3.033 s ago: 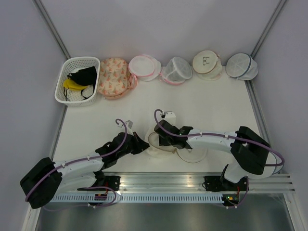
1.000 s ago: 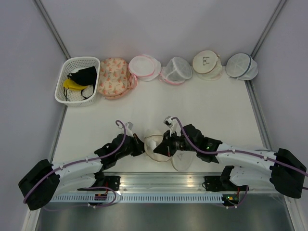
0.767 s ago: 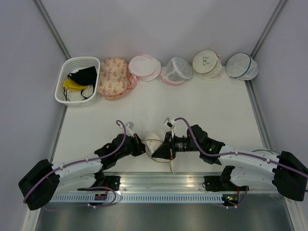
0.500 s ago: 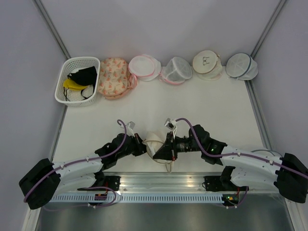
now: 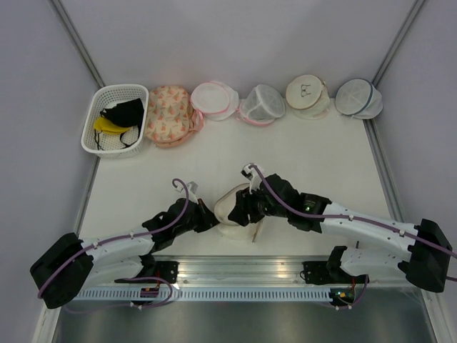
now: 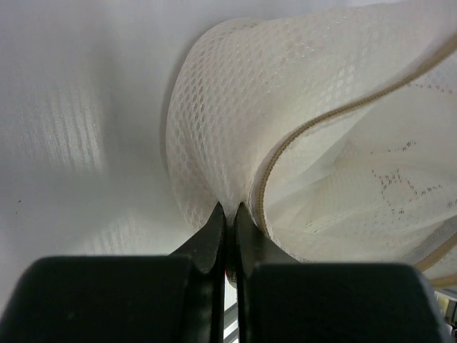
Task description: Unzip the laundry bag and remove the bra
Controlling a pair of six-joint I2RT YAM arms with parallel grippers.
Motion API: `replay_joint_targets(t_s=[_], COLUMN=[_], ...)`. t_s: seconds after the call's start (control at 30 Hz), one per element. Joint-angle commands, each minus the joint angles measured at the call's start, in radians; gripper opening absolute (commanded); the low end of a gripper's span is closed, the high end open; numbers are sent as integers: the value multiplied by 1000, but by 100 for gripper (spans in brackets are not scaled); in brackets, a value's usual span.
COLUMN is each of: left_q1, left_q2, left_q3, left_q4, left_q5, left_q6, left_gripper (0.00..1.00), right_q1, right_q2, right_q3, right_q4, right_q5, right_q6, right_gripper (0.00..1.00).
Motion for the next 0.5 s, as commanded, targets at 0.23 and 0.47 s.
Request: replay_joint_targets(t_s=[0.23, 0.47], left_q1=[3, 3], left_q2=[17, 32], left_q3=[22, 31], left_q4=[29, 42], left_q5=[-16, -2], left_q6=[-1, -3], left_gripper=[2, 2], right_q1=[20, 28], right_q2=[243, 419], right_q3=[169, 278], right_q4=[-165, -242], right_q5=[339, 530], right_q6=[106, 144], right_gripper=[57, 50])
